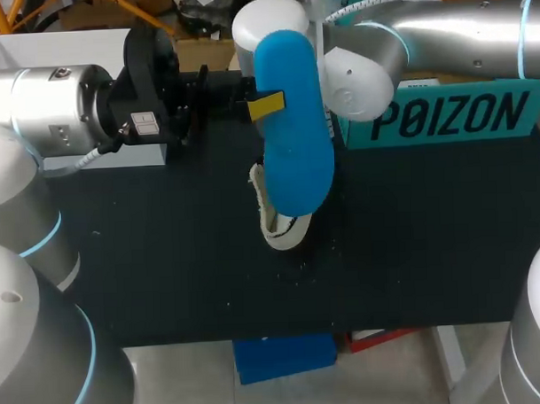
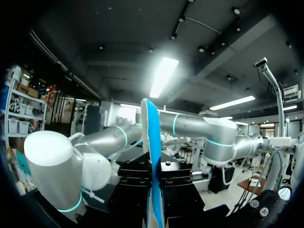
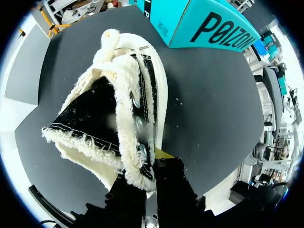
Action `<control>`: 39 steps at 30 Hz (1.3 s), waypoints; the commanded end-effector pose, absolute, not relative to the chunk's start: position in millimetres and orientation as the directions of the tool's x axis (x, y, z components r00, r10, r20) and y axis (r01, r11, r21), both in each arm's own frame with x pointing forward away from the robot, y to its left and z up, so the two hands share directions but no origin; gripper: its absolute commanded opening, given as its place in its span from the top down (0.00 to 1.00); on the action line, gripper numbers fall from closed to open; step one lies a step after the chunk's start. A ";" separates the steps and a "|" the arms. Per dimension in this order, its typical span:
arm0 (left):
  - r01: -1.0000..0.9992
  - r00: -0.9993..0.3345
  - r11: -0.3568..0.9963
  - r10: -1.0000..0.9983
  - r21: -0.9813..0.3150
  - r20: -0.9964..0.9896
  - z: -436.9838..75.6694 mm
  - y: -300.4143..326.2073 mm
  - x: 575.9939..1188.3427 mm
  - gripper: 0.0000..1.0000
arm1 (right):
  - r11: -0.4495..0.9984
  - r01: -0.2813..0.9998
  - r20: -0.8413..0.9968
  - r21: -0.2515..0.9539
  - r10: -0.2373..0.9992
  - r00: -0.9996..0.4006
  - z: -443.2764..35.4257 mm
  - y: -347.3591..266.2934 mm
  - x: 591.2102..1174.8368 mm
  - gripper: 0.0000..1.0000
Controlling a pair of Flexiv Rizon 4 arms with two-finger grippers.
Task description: Take the shoe out of the shoebox, open the shoe tongue, remove and reinsert the insole, then place the shoe into the shoebox
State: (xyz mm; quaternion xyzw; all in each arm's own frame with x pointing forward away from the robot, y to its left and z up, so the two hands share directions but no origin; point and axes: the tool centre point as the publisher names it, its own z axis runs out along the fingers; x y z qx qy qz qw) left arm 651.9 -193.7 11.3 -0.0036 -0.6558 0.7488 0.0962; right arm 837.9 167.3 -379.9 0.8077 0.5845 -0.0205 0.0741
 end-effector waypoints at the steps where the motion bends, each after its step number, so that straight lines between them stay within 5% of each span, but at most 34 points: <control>1: -0.140 -0.981 -0.118 0.147 -0.983 0.122 11.3 -193.7 651.1 1.00 | -0.338 0.934 -0.138 0.112 0.926 0.352 -393.6 174.4 840.3 1.00; 16: -0.140 -0.981 -0.118 0.147 -0.983 0.122 11.3 -193.7 651.1 1.00 | -0.242 0.959 -0.062 0.149 0.965 0.254 -396.4 176.6 845.7 1.00; 19: -0.140 -0.981 -0.118 0.147 -0.983 0.122 11.3 -193.7 651.1 1.00 | -0.231 0.961 -0.060 0.149 0.968 0.242 -396.0 174.0 846.4 0.59; 20: -0.140 -0.981 -0.118 0.147 -0.983 0.122 11.3 -193.7 651.1 1.00 | -0.233 0.961 -0.066 0.147 0.967 0.244 -397.0 171.4 846.5 0.04; 21: -0.140 -0.981 -0.118 0.147 -0.983 0.122 11.3 -193.7 651.1 1.00 | -0.235 0.961 -0.067 0.148 0.967 0.247 -396.9 169.0 846.3 0.00; 31: -0.140 -0.981 -0.118 0.147 -0.983 0.122 11.3 -193.7 651.1 1.00 | -0.265 0.957 0.042 0.118 0.964 0.261 -373.9 146.0 840.1 0.00; 39: -0.140 -0.981 -0.118 0.147 -0.983 0.122 11.3 -193.7 651.1 1.00 | -0.256 0.966 0.431 0.028 0.876 0.219 -332.0 134.3 830.3 0.00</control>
